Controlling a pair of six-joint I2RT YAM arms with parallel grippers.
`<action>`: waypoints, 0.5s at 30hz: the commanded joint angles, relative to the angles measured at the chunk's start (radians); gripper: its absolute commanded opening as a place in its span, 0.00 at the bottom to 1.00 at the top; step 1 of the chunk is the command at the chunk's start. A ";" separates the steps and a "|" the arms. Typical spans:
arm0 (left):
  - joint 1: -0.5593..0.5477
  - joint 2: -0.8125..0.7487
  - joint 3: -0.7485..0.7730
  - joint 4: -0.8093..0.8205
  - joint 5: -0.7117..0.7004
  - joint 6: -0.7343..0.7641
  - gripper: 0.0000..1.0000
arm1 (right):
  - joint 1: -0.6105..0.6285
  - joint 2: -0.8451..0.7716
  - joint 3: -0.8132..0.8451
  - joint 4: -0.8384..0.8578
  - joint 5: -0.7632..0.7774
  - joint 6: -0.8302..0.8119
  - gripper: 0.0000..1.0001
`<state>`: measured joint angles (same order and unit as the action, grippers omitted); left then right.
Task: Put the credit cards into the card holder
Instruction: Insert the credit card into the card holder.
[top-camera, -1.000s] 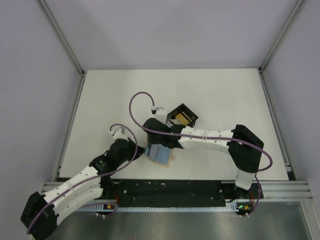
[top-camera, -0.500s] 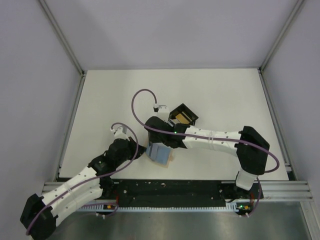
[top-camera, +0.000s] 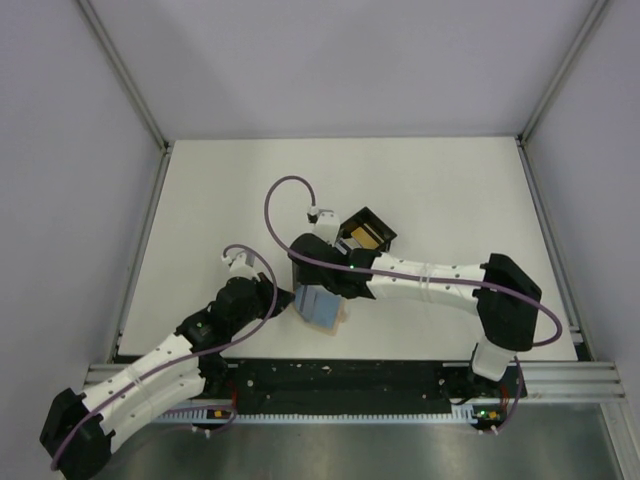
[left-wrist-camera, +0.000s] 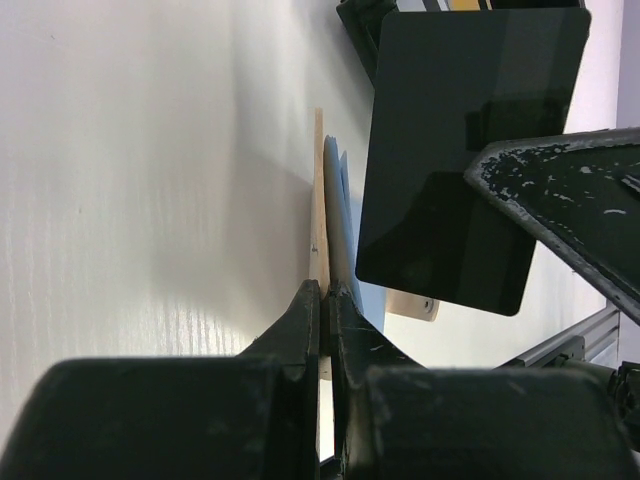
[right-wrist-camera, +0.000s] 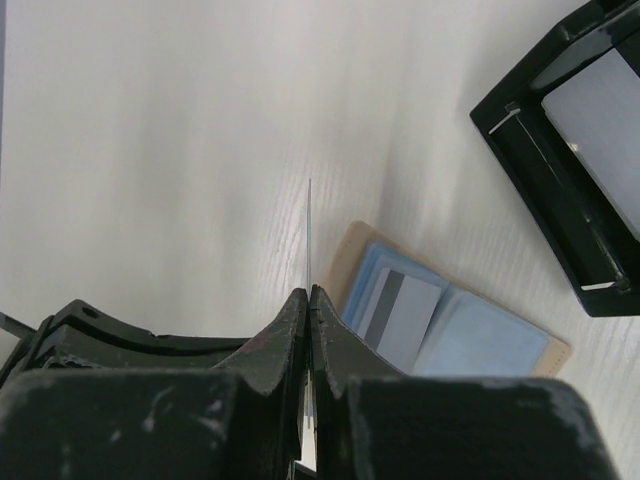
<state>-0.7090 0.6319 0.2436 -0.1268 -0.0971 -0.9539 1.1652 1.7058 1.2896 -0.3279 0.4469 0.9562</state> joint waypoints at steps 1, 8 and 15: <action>-0.004 -0.014 0.040 0.052 -0.004 0.006 0.00 | 0.017 0.000 -0.001 -0.002 0.045 0.009 0.00; -0.004 -0.014 0.040 0.026 -0.018 -0.005 0.00 | 0.017 -0.047 -0.035 -0.007 0.090 0.010 0.00; -0.006 -0.014 0.037 0.056 0.000 -0.006 0.00 | 0.017 -0.018 -0.036 0.003 0.052 0.039 0.00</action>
<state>-0.7097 0.6304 0.2436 -0.1322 -0.0978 -0.9554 1.1690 1.7100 1.2510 -0.3450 0.5022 0.9707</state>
